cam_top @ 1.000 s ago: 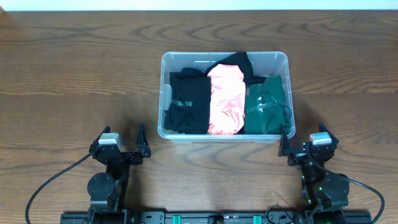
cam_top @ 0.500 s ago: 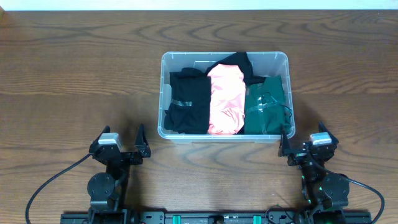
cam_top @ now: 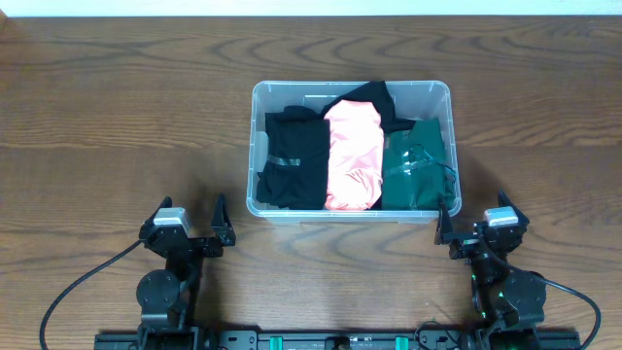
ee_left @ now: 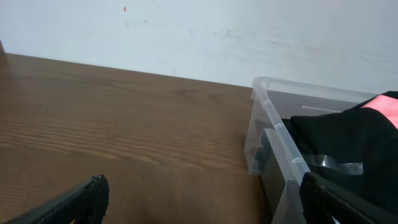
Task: Pack container
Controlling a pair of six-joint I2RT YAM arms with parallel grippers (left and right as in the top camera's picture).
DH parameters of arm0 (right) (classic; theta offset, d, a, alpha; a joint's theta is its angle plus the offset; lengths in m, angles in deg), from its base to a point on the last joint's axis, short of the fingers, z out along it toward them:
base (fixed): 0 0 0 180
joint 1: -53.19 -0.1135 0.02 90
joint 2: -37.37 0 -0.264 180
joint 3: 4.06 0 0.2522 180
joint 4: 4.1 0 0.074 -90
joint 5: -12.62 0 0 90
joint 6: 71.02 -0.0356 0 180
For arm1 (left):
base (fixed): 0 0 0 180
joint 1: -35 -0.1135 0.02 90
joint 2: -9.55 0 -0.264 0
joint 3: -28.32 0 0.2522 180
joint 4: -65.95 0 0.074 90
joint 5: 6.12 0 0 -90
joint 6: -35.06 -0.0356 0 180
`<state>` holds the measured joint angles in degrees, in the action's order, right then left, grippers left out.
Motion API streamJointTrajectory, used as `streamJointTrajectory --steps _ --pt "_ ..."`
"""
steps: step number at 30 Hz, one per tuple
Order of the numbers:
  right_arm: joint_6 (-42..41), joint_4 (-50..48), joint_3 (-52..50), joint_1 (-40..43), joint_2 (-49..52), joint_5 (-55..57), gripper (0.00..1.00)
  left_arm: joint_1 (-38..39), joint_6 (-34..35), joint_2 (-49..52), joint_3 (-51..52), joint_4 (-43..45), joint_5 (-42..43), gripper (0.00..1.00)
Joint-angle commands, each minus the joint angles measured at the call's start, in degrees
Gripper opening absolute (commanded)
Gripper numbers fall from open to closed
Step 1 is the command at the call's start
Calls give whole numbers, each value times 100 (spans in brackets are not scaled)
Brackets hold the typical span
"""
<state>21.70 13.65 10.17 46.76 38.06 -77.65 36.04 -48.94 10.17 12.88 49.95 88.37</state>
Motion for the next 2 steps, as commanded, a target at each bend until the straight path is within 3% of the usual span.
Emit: streamJointTrajectory --steps 1,2 --pt "13 20 -15 26 -31 -20 99 28 26 -39 140 -138 -24 98" --pt "13 17 -15 26 -31 -17 99 28 26 -39 140 -138 -24 98"
